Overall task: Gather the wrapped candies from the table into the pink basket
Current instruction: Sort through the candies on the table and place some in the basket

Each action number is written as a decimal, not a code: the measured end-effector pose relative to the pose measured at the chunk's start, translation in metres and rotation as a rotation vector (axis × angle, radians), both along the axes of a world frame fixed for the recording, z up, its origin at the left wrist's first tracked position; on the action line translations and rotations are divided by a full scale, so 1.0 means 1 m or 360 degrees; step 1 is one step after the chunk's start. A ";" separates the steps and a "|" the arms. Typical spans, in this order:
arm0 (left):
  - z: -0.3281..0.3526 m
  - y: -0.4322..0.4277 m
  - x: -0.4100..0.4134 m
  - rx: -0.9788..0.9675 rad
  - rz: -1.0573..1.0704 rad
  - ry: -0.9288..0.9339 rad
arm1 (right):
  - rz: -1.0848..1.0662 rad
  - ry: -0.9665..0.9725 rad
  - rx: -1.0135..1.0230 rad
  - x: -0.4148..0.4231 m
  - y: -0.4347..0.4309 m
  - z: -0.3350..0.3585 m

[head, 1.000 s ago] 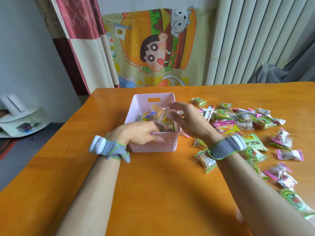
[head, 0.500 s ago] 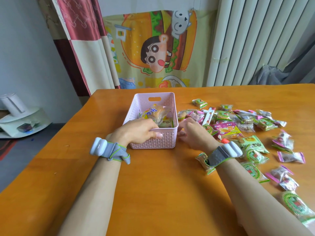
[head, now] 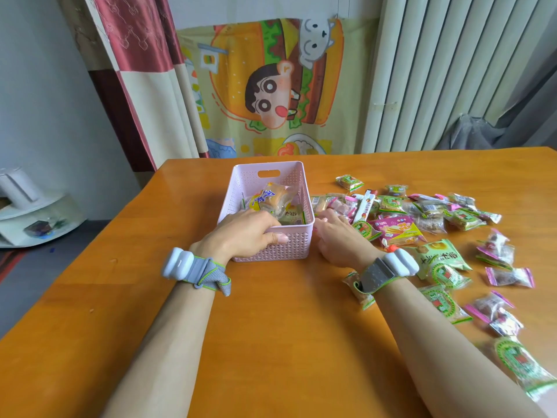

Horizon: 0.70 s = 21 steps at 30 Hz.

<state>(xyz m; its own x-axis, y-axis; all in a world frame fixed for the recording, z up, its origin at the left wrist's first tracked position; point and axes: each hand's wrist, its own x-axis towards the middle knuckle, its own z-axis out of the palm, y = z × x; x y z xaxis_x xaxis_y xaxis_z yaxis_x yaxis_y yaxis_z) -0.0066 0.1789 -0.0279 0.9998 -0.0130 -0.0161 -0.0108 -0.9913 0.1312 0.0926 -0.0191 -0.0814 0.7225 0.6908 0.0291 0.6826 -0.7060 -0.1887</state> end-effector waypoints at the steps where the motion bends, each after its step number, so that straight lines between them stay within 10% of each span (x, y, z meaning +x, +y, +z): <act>1: 0.001 0.000 0.000 0.0000 0.0007 0.0016 | 0.0004 -0.0014 0.0009 0.000 -0.001 0.001; 13: 0.005 -0.002 -0.007 0.0102 0.0168 0.0070 | -0.0010 -0.0065 0.0217 0.002 -0.013 0.018; 21: 0.005 -0.005 -0.007 0.0136 0.0135 0.0031 | -0.0230 0.0044 0.0913 0.012 -0.026 0.055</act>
<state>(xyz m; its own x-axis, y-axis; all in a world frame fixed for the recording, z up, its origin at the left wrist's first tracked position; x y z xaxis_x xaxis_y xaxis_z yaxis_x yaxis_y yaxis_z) -0.0141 0.1734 -0.0234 0.9967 0.0738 -0.0331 0.0752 -0.9961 0.0455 0.1047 -0.0449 -0.0263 0.8138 0.4649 0.3486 0.5766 -0.5714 -0.5840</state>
